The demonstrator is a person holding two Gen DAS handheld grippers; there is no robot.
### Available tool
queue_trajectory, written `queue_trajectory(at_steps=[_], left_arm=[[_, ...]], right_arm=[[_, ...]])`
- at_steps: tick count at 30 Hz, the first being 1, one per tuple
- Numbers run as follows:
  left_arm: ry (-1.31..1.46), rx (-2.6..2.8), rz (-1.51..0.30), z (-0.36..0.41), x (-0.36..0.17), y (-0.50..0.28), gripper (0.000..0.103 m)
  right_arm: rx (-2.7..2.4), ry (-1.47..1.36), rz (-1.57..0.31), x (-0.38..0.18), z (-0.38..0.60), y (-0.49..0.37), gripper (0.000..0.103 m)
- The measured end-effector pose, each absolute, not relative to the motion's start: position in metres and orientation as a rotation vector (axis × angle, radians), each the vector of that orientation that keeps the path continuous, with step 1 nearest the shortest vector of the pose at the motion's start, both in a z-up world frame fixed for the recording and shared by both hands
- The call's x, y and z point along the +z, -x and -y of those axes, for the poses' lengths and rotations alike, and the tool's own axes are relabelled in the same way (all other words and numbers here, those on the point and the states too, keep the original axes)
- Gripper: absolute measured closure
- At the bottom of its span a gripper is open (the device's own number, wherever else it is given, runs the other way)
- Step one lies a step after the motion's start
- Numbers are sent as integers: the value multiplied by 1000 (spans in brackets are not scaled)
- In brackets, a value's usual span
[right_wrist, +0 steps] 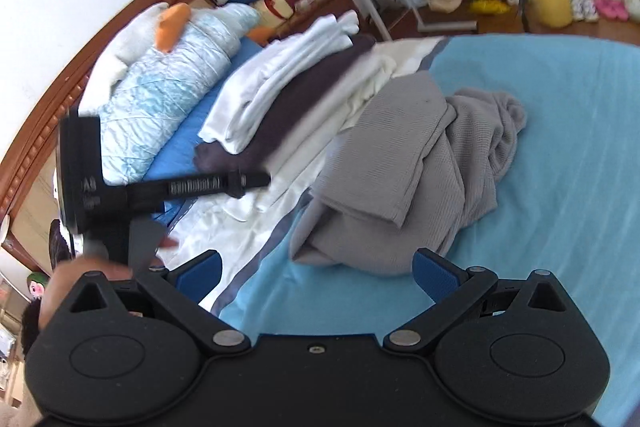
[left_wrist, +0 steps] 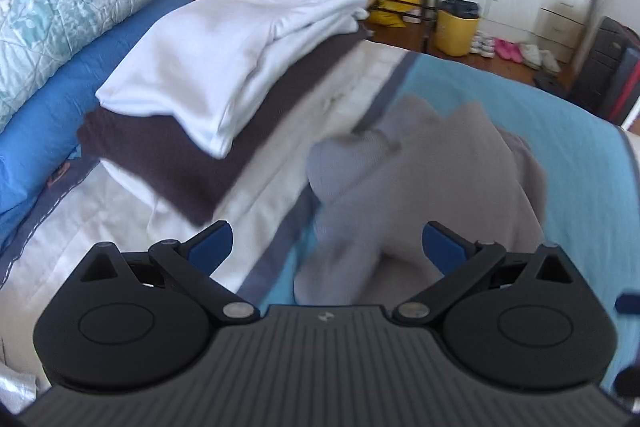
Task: Fold clothes
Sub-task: 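Grasp the grey garment with the left gripper while the right gripper grasps it too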
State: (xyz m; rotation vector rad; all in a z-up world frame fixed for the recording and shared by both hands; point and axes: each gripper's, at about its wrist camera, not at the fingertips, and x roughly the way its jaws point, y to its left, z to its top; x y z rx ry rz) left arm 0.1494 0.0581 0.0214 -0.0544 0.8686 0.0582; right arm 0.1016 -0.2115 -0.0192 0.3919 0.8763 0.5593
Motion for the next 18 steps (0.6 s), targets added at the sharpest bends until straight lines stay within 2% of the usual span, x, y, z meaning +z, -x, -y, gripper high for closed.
queue_trajectory(at_steps=[5, 9, 13, 14, 18], left_arm=[[222, -70, -852, -73, -31, -155, 1], [308, -147, -902, -87, -75, -155, 8], [106, -65, -819, -73, -70, -153, 7], [69, -64, -787, -70, -71, -153, 4], [112, -143, -730, -73, -94, -161, 3]], right_arm=[[439, -434, -940, -39, 225, -122, 0], [425, -381, -1008, -54, 237, -105, 0], [318, -143, -998, -61, 246, -96, 0], [300, -94, -985, -62, 248, -96, 0], [347, -179, -976, -68, 265, -108, 0]])
